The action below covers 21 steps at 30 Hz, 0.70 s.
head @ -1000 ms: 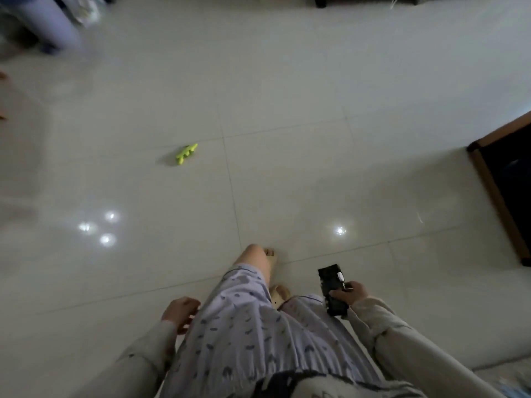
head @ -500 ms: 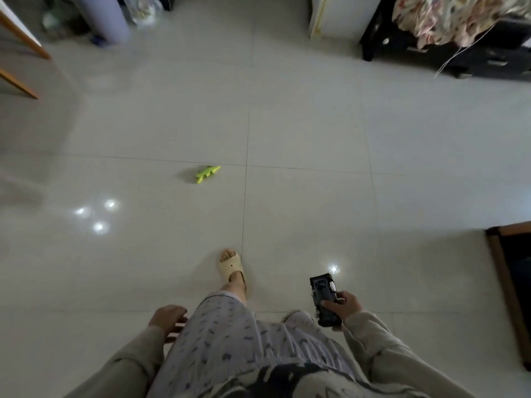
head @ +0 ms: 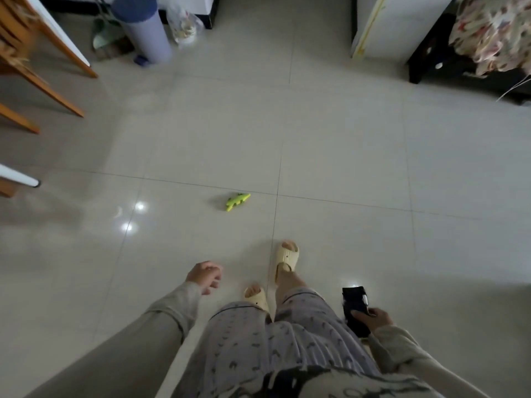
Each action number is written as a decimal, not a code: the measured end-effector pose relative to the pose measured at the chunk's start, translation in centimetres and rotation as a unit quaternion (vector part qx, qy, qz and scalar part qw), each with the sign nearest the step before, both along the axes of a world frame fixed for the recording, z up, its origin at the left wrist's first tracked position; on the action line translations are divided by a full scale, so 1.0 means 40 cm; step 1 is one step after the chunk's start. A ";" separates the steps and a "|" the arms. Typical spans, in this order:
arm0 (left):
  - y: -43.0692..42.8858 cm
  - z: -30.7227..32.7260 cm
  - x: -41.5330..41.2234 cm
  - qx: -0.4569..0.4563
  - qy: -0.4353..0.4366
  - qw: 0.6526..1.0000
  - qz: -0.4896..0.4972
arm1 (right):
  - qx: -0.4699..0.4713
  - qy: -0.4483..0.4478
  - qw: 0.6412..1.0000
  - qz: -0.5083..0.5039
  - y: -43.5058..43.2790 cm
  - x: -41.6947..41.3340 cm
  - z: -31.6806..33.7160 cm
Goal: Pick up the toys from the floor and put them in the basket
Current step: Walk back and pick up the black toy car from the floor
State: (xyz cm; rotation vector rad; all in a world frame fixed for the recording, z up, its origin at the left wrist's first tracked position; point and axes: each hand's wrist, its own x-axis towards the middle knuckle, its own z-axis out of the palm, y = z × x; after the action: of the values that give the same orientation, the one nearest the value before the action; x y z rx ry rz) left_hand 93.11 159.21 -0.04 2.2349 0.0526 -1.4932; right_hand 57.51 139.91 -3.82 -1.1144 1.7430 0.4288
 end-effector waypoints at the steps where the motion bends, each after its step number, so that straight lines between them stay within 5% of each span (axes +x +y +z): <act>1: -0.004 -0.009 0.007 0.006 0.008 1.000 -0.001 | -0.005 0.002 1.000 0.008 -0.027 0.031 -0.006; 11: -0.048 -0.101 0.097 0.125 0.079 0.984 0.098 | 0.012 0.002 0.985 0.171 -0.426 0.419 -0.039; 21: -0.313 -0.113 0.274 0.081 0.063 0.986 0.131 | 0.042 -0.033 0.977 0.207 -0.663 0.704 -0.035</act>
State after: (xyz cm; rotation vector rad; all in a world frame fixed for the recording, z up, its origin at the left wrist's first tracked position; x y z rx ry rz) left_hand 104.09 146.70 -4.57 2.1518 0.5036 -1.5257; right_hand 85.66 113.40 -5.21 -1.4179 1.4171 0.7034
